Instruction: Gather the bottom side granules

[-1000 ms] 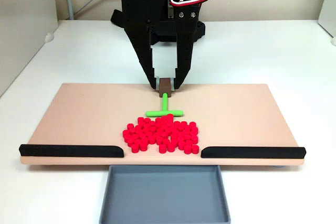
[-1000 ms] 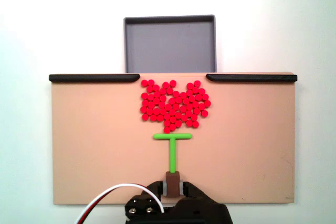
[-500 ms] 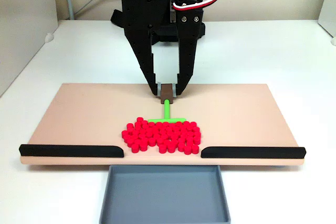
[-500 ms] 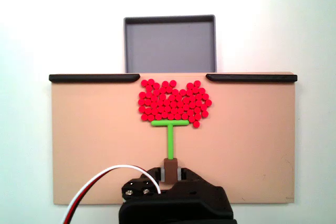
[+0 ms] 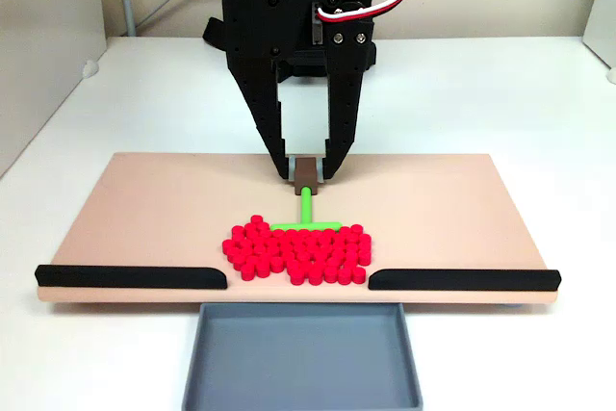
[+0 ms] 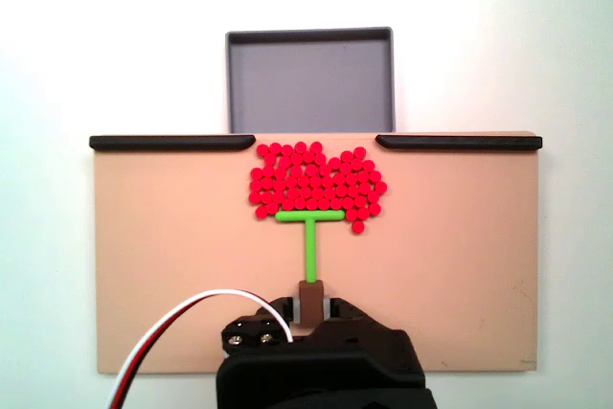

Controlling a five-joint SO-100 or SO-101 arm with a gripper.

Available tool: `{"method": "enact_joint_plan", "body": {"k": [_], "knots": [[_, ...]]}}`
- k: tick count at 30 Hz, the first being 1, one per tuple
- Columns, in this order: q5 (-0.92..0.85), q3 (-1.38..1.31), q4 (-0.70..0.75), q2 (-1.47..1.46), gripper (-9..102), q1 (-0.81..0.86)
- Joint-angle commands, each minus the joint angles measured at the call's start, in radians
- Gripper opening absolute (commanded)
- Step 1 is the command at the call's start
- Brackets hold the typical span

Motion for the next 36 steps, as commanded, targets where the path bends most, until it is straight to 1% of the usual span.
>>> {"method": "enact_joint_plan", "body": {"k": [1,7,17,23,31,36], "knots": [[0.000,-0.003,0.002,-0.002,0,0.003],[0.012,-0.003,0.008,0.037,0,-0.005],[0.092,-0.006,0.018,0.167,0,-0.049],[0.094,-0.072,0.163,0.221,0,-0.061],[0.011,-0.071,0.334,0.314,0,-0.009],[0.025,-0.055,0.339,0.342,0,0.008]]}}
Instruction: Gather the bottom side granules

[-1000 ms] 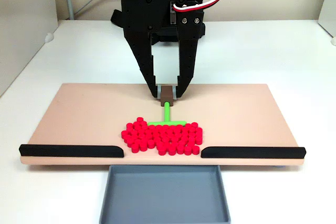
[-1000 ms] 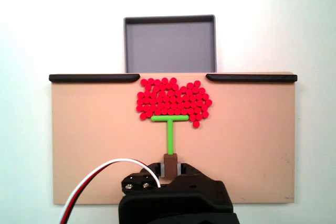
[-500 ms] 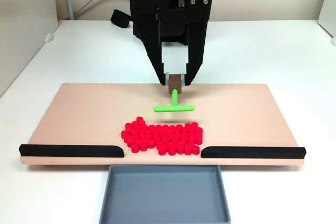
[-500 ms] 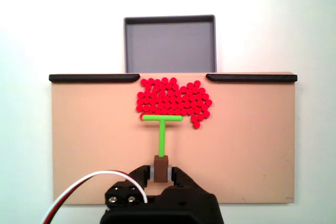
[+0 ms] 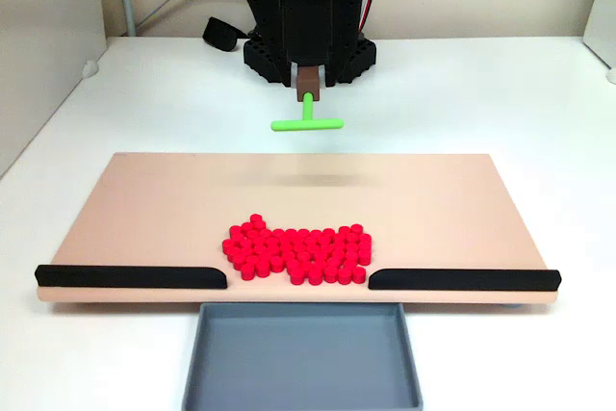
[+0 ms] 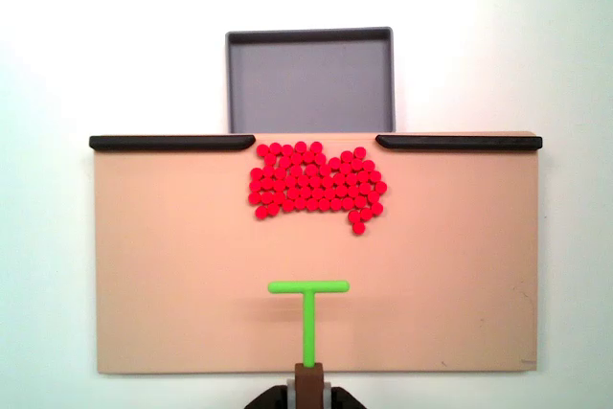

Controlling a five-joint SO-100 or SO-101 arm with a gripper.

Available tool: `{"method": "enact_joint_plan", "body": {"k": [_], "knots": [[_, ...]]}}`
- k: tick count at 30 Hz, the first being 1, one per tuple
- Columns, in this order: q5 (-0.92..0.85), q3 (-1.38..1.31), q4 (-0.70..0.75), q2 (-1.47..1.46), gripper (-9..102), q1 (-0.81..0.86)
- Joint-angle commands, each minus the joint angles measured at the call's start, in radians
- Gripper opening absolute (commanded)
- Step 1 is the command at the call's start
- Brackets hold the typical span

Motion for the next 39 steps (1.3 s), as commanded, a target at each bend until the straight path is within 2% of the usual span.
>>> {"method": "enact_joint_plan", "body": {"k": [1,24,39], "knots": [[0.005,-0.014,0.003,0.029,0,0.014],[0.021,-0.014,-0.005,-0.002,0,0.017],[-0.034,-0.014,-0.003,0.015,0,0.037]]}}
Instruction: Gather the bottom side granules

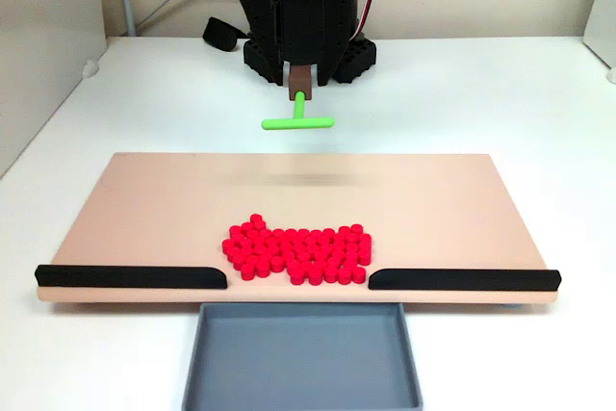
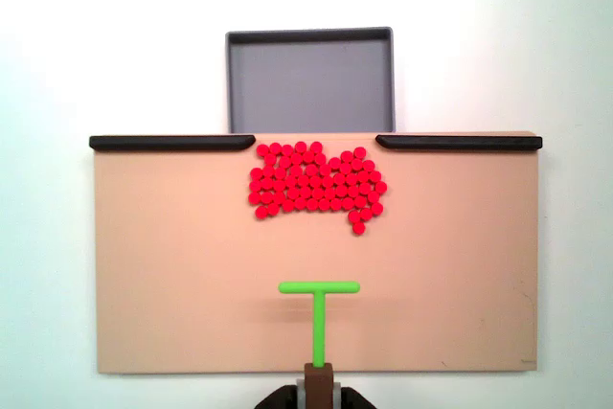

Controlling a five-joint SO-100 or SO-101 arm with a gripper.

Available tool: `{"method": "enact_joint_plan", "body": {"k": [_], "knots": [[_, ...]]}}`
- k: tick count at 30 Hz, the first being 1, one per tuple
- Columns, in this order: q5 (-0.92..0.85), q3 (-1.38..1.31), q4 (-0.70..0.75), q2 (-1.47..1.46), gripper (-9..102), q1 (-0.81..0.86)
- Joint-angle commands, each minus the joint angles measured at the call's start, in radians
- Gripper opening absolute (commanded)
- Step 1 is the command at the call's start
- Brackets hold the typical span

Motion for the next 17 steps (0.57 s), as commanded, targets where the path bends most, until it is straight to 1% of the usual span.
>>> {"method": "enact_joint_plan", "body": {"k": [1,17], "knots": [[-0.011,-0.014,0.000,0.020,0,0.017],[-0.044,-0.014,-0.006,0.017,0,0.011]]}}
